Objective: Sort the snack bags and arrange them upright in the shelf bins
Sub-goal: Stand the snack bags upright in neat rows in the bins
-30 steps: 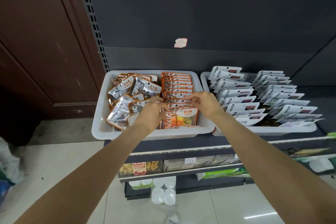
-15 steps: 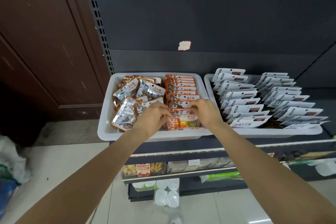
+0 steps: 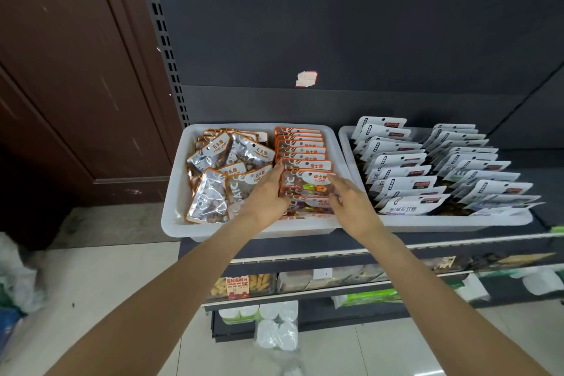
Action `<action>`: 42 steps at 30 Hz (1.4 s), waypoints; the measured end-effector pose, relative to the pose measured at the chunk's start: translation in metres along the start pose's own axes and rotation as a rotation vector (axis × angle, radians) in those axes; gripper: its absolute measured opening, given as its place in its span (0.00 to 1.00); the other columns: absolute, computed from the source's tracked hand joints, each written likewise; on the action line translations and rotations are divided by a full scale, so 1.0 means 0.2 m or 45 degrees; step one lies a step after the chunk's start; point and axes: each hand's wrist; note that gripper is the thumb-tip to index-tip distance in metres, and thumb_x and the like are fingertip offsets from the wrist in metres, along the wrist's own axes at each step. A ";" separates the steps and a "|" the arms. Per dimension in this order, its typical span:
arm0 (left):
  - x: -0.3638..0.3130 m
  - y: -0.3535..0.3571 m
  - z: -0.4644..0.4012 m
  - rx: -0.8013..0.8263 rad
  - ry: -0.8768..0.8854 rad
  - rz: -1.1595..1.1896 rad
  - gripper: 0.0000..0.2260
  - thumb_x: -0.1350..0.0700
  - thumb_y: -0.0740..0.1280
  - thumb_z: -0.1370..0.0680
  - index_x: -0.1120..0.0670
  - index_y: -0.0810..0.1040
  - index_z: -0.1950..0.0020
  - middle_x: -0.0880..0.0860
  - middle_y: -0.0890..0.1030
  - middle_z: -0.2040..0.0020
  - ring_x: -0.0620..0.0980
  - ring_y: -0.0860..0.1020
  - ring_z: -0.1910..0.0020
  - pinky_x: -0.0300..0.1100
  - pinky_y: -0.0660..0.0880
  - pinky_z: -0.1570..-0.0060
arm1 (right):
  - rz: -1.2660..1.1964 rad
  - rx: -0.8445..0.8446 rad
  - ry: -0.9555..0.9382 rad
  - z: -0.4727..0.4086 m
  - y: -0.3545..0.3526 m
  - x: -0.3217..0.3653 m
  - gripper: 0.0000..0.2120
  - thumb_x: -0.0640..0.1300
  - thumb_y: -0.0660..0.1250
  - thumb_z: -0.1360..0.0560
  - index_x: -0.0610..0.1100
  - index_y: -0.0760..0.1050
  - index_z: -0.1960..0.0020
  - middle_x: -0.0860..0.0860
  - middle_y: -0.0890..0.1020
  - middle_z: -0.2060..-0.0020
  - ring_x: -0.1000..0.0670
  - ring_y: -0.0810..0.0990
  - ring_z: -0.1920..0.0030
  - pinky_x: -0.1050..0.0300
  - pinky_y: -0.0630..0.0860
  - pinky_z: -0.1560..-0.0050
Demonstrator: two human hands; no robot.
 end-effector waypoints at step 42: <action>0.31 -0.51 0.13 -0.150 -0.199 -0.259 0.28 0.54 0.72 0.26 0.53 0.66 0.29 0.52 0.72 0.34 0.52 0.71 0.35 0.38 0.66 0.41 | 0.344 0.143 -0.462 -0.31 0.20 0.41 0.10 0.47 0.67 0.24 0.47 0.80 0.44 0.50 0.78 0.47 0.49 0.76 0.45 0.54 0.75 0.47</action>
Point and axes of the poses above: each hand's wrist, its own z-axis away from the middle knuckle, its own y-axis out of the palm, x = y × z
